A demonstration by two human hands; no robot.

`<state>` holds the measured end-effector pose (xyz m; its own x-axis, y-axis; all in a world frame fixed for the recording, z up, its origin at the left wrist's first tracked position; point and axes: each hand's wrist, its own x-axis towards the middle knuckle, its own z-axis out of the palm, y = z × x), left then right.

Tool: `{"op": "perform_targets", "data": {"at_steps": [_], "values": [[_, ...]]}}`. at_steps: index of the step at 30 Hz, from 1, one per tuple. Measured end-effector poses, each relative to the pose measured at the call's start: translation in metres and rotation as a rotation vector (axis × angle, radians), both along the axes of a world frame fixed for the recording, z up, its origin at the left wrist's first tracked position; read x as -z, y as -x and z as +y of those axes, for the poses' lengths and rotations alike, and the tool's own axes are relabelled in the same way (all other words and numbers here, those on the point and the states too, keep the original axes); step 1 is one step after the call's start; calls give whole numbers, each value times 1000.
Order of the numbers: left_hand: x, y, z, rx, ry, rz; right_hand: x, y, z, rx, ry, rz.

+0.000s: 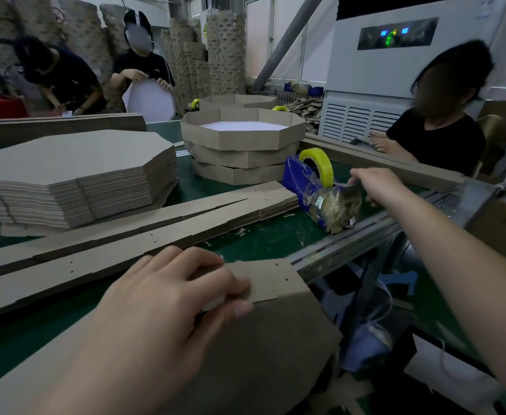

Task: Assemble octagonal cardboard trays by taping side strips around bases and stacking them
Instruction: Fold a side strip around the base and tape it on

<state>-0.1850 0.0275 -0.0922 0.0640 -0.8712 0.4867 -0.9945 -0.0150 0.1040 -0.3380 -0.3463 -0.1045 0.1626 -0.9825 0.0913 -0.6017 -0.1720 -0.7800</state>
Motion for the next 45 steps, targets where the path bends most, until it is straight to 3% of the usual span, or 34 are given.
{"op": "perform_targets", "data": {"at_steps": [5,9,13,16,18,21,25,27,33,37,41,45], "values": [[2,-2,-2,-8,18,-9,2,0,-21,-71,-325,-140],[4,-3,-3,1,32,-13,-6,2,-24,-87,-463,-404],[5,-4,-4,-3,39,-6,0,3,-12,-55,-417,-658],[6,-5,-4,-1,40,3,20,16,3,-142,-317,-963],[7,-6,-4,3,41,4,34,23,12,-201,-275,-1068],[7,-6,-5,7,41,5,47,25,20,-145,-217,-938],[6,-6,-4,0,40,2,50,33,23,115,-80,-328],[6,-5,-4,-1,38,-6,47,40,32,165,4,-141],[4,-2,-4,-14,-6,3,23,23,128,-127,259,-203],[2,-2,-2,-28,-22,-15,7,11,222,-464,185,-530],[0,-2,1,-51,-35,-10,12,-2,285,-522,-115,-896],[0,-2,3,-36,-20,-8,30,-22,302,-387,-456,-958]]}}
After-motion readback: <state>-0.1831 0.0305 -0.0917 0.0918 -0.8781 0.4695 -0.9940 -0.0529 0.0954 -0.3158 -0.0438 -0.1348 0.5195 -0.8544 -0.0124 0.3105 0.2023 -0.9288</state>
